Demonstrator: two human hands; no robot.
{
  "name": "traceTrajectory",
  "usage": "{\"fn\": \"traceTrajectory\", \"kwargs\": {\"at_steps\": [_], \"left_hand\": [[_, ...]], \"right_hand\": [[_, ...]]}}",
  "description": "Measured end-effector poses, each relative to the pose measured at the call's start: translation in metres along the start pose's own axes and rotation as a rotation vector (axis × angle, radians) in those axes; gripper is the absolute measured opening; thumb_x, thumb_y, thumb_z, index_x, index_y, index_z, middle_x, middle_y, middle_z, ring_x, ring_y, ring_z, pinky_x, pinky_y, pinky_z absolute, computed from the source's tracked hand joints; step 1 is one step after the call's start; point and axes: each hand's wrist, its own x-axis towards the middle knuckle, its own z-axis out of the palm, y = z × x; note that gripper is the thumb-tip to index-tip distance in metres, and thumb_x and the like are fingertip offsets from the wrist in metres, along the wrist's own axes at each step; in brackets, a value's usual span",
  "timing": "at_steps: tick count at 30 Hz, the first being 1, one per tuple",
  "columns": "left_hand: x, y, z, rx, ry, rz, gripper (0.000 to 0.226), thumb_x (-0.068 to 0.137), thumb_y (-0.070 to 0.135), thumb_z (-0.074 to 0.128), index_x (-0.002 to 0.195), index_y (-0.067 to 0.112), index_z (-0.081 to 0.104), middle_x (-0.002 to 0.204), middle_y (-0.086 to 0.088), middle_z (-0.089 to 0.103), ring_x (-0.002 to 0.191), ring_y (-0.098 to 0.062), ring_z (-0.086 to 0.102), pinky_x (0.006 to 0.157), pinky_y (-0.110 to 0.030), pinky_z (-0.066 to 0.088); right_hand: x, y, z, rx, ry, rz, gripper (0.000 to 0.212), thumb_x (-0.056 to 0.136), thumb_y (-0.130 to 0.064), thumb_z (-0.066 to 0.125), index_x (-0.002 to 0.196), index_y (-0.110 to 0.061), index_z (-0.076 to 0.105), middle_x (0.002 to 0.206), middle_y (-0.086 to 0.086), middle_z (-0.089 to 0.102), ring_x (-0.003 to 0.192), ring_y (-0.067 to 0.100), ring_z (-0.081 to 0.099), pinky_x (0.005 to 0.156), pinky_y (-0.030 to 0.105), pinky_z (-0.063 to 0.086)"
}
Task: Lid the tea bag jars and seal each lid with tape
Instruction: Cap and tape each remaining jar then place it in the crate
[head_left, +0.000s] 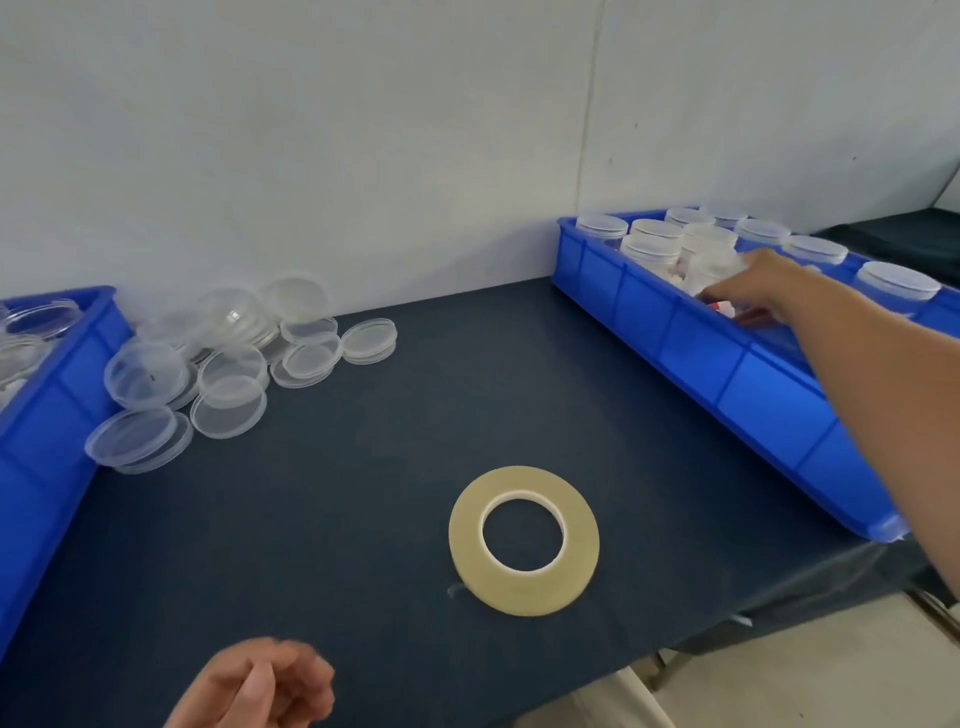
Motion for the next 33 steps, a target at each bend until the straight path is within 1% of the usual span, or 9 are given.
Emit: {"fn": "traceTrajectory", "kwargs": {"at_steps": [5,10,14,16,19,24,27,30,33], "left_hand": [[0.014,-0.010,0.000,-0.025,-0.058,0.046,0.042,0.075,0.075,0.075,0.078,0.034,0.081,0.067,0.000,0.075,0.054,-0.015,0.072,0.047,-0.037,0.059],[0.010,-0.005,0.009,0.124,-0.137,0.064,0.037,0.091,0.075,0.063,0.088,0.043,0.082,0.074,0.010,0.078,0.060,-0.005,0.075,0.051,-0.032,0.061],[-0.010,-0.019,-0.007,0.185,-0.047,0.033,0.041,0.085,0.011,0.048,0.074,0.033,0.081,0.066,-0.009,0.074,0.054,-0.023,0.073,0.049,-0.032,0.061],[-0.014,-0.017,-0.002,0.188,-0.031,-0.008,0.034,0.084,-0.002,0.066,0.073,0.028,0.080,0.067,-0.013,0.073,0.057,-0.027,0.074,0.052,-0.032,0.063],[-0.025,-0.018,0.011,0.209,0.056,-0.040,0.047,0.096,-0.012,0.051,0.077,0.020,0.080,0.071,-0.018,0.073,0.064,-0.024,0.074,0.058,-0.027,0.063],[-0.029,-0.013,0.021,0.099,0.086,-0.043,0.021,0.086,0.012,0.061,0.087,0.016,0.082,0.080,-0.021,0.075,0.074,-0.024,0.076,0.068,-0.028,0.064],[-0.026,-0.017,0.017,0.041,0.043,-0.086,0.019,0.085,0.021,0.064,0.090,0.016,0.082,0.085,-0.021,0.076,0.076,-0.021,0.076,0.071,-0.026,0.064],[-0.028,-0.017,0.018,0.064,0.021,-0.077,0.020,0.087,0.032,0.066,0.092,0.020,0.082,0.089,-0.017,0.077,0.080,-0.020,0.076,0.074,-0.024,0.062],[-0.030,-0.013,0.021,0.106,0.003,-0.080,0.015,0.092,0.035,0.071,0.093,0.025,0.082,0.091,-0.013,0.078,0.084,-0.019,0.077,0.074,-0.021,0.061]], "right_hand": [[0.003,-0.013,0.011,0.205,-0.114,-0.032,0.089,0.092,-0.058,0.075,0.163,-0.027,0.031,0.122,0.009,0.059,0.089,0.020,0.063,0.063,0.033,0.050],[0.011,-0.018,0.020,0.185,-0.130,-0.039,0.078,0.101,-0.068,0.053,0.154,-0.011,0.044,0.138,0.010,0.061,0.107,0.026,0.062,0.100,0.045,0.051],[0.009,-0.020,0.022,0.045,-0.071,-0.004,0.097,0.097,-0.082,0.039,0.159,-0.008,0.040,0.148,0.015,0.054,0.107,0.032,0.063,0.109,0.049,0.048],[-0.001,-0.024,0.017,-0.026,0.010,-0.016,0.102,0.095,-0.086,0.030,0.163,-0.010,0.034,0.155,0.019,0.050,0.125,0.041,0.060,0.114,0.050,0.044],[-0.030,-0.043,0.004,-0.024,0.197,-0.198,0.094,0.098,-0.078,0.034,0.165,-0.013,0.030,0.163,0.019,0.044,0.144,0.043,0.046,0.114,0.053,0.039],[-0.145,-0.070,0.021,0.396,0.130,-0.579,0.051,0.097,-0.062,0.045,0.136,-0.034,0.060,0.119,-0.014,0.070,0.094,0.004,0.067,0.073,0.028,0.053],[-0.230,-0.059,0.052,0.459,-0.057,-0.771,0.029,0.100,-0.048,0.048,0.106,-0.033,0.072,0.101,-0.014,0.075,0.091,0.003,0.073,0.082,0.037,0.060],[-0.303,-0.032,0.098,0.461,-0.268,-0.848,0.030,0.102,-0.038,0.047,0.083,-0.029,0.069,0.079,-0.008,0.072,0.067,0.005,0.068,0.057,0.023,0.050],[-0.367,-0.007,0.157,0.525,-0.538,-0.756,0.044,0.109,-0.033,0.049,0.070,-0.014,0.054,0.061,-0.002,0.058,0.055,0.011,0.052,0.055,0.027,0.042]]}}
